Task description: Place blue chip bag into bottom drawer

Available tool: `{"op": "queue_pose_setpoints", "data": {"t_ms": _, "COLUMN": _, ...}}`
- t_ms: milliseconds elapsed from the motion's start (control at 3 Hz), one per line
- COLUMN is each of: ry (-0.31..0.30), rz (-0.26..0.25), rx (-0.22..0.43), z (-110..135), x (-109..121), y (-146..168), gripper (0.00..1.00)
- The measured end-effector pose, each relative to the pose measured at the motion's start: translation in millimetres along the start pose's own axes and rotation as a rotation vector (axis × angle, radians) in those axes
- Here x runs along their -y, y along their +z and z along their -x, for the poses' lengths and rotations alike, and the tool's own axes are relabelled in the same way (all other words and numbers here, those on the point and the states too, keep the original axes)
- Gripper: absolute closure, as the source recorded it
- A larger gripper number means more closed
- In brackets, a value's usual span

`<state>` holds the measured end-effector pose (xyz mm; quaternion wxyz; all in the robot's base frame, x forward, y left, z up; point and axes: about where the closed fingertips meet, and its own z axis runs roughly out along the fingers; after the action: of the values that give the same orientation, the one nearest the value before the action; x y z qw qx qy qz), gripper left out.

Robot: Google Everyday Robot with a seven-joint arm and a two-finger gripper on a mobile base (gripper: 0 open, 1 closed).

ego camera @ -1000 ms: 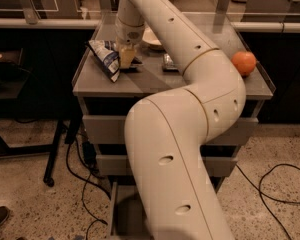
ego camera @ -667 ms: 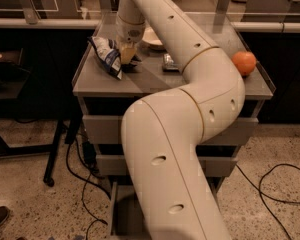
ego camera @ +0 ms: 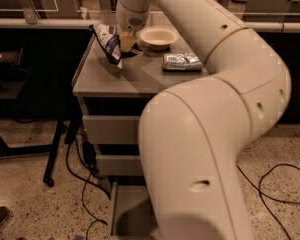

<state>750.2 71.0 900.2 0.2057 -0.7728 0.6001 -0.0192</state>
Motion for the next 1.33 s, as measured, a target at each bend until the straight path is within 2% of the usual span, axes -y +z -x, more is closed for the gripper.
{"op": "queue_pose_setpoints", "data": {"t_ms": 333, "ry": -0.002, "rz": -0.071, "rx": 0.033, "z": 23, "x": -33, "y": -42, "gripper": 1.00}}
{"op": "queue_pose_setpoints", "data": {"t_ms": 667, "ry": -0.002, "rz": -0.070, "rx": 0.032, "z": 23, "x": -33, "y": -41, "gripper": 1.00}}
{"op": "queue_pose_setpoints", "data": {"t_ms": 1000, "ry": 0.009, "rz": -0.028, "rx": 0.028, "z": 30, "x": -57, "y": -42, "gripper": 1.00}}
{"op": "queue_pose_setpoints", "data": {"t_ms": 1333, "ry": 0.080, "rz": 0.045, "rx": 0.043, "z": 47, "x": -119, "y": -56, "gripper": 1.00}}
